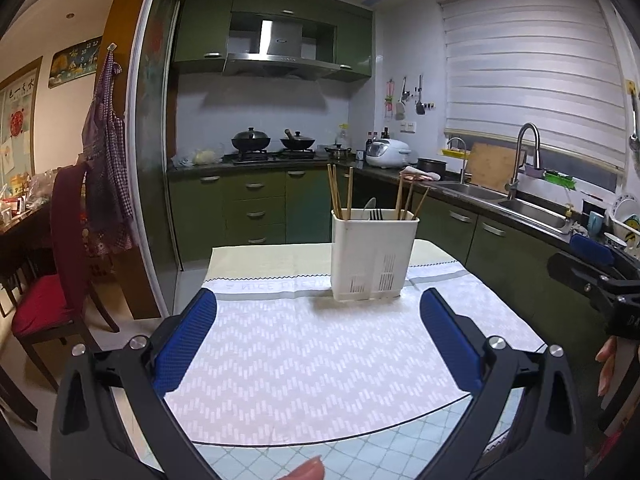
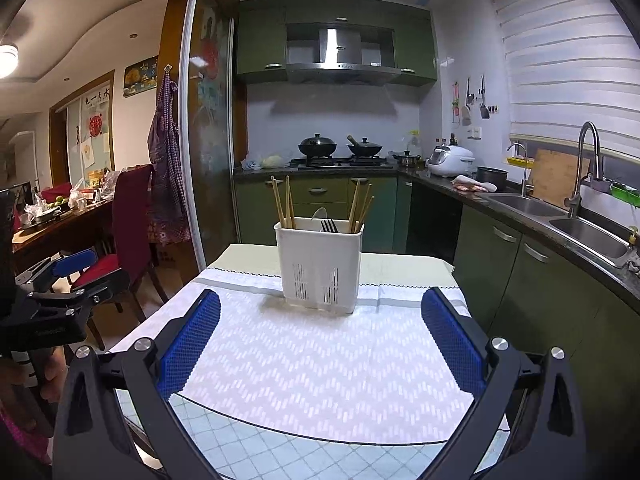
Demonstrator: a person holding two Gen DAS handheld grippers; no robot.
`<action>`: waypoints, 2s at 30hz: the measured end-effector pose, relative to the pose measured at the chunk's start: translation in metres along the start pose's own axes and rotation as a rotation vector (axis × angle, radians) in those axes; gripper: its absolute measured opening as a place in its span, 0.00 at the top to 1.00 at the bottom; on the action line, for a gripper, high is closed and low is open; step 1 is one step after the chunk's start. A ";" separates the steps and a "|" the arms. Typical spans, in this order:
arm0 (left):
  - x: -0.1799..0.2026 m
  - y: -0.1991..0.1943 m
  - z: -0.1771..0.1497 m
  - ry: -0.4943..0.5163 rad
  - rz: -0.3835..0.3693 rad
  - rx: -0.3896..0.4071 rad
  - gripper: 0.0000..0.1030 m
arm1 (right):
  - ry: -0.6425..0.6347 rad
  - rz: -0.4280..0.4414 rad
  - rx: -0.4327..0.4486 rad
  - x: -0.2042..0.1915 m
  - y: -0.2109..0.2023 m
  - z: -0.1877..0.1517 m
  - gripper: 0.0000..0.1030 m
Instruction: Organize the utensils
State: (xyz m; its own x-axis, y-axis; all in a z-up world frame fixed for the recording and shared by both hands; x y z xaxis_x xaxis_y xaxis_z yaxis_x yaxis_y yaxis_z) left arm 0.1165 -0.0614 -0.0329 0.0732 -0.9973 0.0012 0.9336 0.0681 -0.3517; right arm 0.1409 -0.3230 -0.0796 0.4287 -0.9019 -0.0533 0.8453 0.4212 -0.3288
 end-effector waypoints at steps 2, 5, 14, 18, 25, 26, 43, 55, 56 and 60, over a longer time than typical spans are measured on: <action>0.002 0.000 0.000 0.008 -0.010 -0.005 0.06 | 0.002 0.003 -0.003 0.001 0.003 0.001 0.04; 0.005 0.001 -0.001 0.012 -0.013 -0.010 0.06 | 0.002 0.007 -0.005 0.001 0.004 0.002 0.04; 0.008 0.002 -0.002 0.020 -0.017 -0.014 0.06 | 0.011 0.010 -0.006 0.001 0.005 0.000 0.04; 0.009 0.002 -0.002 0.021 -0.015 -0.014 0.06 | 0.010 0.012 -0.009 0.001 0.007 -0.001 0.04; 0.009 0.002 -0.003 0.021 -0.012 -0.014 0.06 | 0.014 0.016 -0.011 -0.001 0.010 -0.001 0.04; 0.009 0.002 -0.003 0.020 -0.012 -0.015 0.06 | 0.014 0.015 -0.011 -0.001 0.010 -0.001 0.04; 0.009 0.001 -0.002 0.027 -0.007 -0.015 0.06 | 0.013 0.016 -0.014 -0.002 0.014 -0.002 0.04; 0.007 0.005 0.000 0.020 -0.020 -0.030 0.06 | 0.013 0.018 -0.018 -0.004 0.017 -0.004 0.04; 0.007 0.006 0.001 0.014 -0.024 -0.039 0.06 | 0.012 0.017 -0.019 -0.004 0.018 -0.004 0.04; 0.003 0.011 0.001 -0.004 -0.024 -0.056 0.06 | 0.012 0.017 -0.020 -0.006 0.020 -0.007 0.04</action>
State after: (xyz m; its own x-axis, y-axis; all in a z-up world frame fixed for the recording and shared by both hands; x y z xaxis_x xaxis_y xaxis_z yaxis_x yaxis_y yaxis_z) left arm 0.1273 -0.0635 -0.0360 0.0523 -0.9985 0.0137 0.9142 0.0424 -0.4030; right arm 0.1528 -0.3103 -0.0919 0.4392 -0.8956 -0.0701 0.8311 0.4347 -0.3469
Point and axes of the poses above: each gripper's, at about its wrist camera, not at the fingertips, and y roughly the way its jaws point, x to its right, z to its top, the point moved 1 cm from there along y, roughly the way its jaws point, and after that the axes turned 4 degrees about z, right-handed, at the moved point
